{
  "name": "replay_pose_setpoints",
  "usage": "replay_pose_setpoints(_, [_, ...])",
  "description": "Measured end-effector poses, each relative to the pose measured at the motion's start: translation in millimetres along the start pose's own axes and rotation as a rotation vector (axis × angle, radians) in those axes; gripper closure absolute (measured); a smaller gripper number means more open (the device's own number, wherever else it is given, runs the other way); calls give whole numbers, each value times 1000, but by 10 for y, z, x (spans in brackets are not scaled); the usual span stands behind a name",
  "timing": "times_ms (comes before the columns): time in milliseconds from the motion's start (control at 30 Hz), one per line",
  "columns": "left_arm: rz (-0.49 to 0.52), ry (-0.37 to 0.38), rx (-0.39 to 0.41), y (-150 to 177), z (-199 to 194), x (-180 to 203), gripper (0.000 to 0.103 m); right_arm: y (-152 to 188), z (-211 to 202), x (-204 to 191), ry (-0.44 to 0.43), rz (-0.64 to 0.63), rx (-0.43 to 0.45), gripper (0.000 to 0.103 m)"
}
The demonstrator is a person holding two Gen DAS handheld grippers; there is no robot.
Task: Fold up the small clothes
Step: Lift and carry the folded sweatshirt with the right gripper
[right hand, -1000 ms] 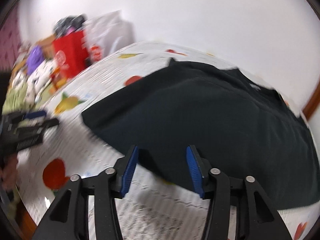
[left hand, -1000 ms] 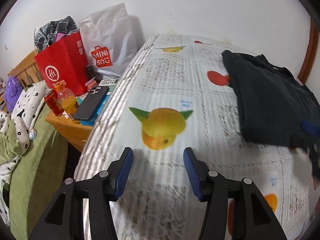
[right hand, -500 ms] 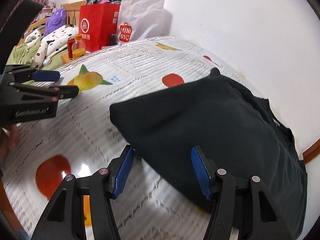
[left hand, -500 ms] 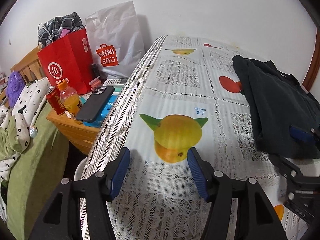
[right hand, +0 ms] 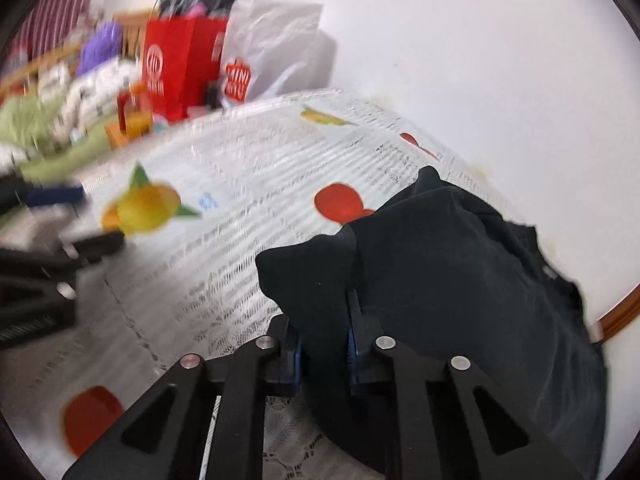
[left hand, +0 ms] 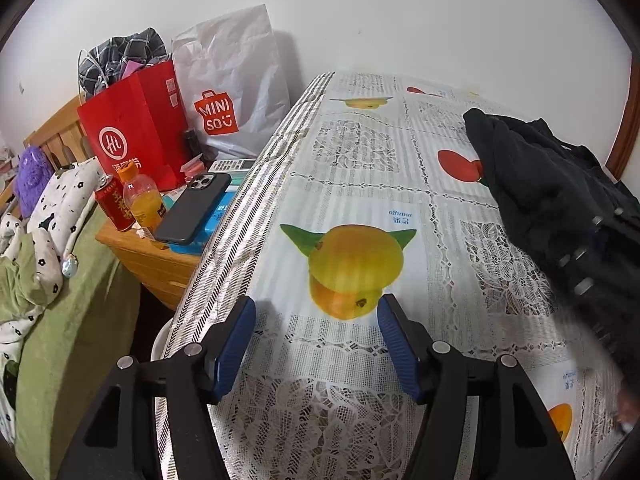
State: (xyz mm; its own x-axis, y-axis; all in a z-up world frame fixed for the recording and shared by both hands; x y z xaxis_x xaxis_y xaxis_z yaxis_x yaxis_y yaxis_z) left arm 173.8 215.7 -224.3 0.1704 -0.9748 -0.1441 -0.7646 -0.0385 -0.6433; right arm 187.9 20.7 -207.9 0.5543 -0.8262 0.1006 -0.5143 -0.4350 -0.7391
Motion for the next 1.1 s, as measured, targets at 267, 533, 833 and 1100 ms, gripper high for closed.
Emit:
replay_pose_setpoints(267, [3, -28, -15, -23, -24, 24, 42, -399, -798, 1074, -99, 317, 180, 89])
replay_pose_setpoints(533, [19, 36, -25, -140, -184, 291, 42, -251, -1258, 2382, -2, 527, 287, 90])
replay_pose_setpoints(833, [95, 132, 15, -363, -394, 907, 42, 815, -1381, 3542, 57, 825, 287, 90])
replay_pose_setpoints(1100, [241, 327, 44, -432, -581, 1950, 42, 1594, -1197, 3905, 68, 917, 117, 73])
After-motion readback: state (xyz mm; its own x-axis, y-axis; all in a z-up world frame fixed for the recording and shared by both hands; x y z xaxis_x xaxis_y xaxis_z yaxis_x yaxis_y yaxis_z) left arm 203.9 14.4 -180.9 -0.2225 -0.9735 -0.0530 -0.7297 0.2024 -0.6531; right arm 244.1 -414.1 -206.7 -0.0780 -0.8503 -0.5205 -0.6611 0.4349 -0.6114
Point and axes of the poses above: each gripper's, at about its wrist camera, not at the fingertips, and z roughly the way its jaws point, x to its right, y to its underside, the point moved 5 cm from there along z, roughly the way its jaws point, and after that the axes turned 11 degrees about z, right-handed, at the moved point
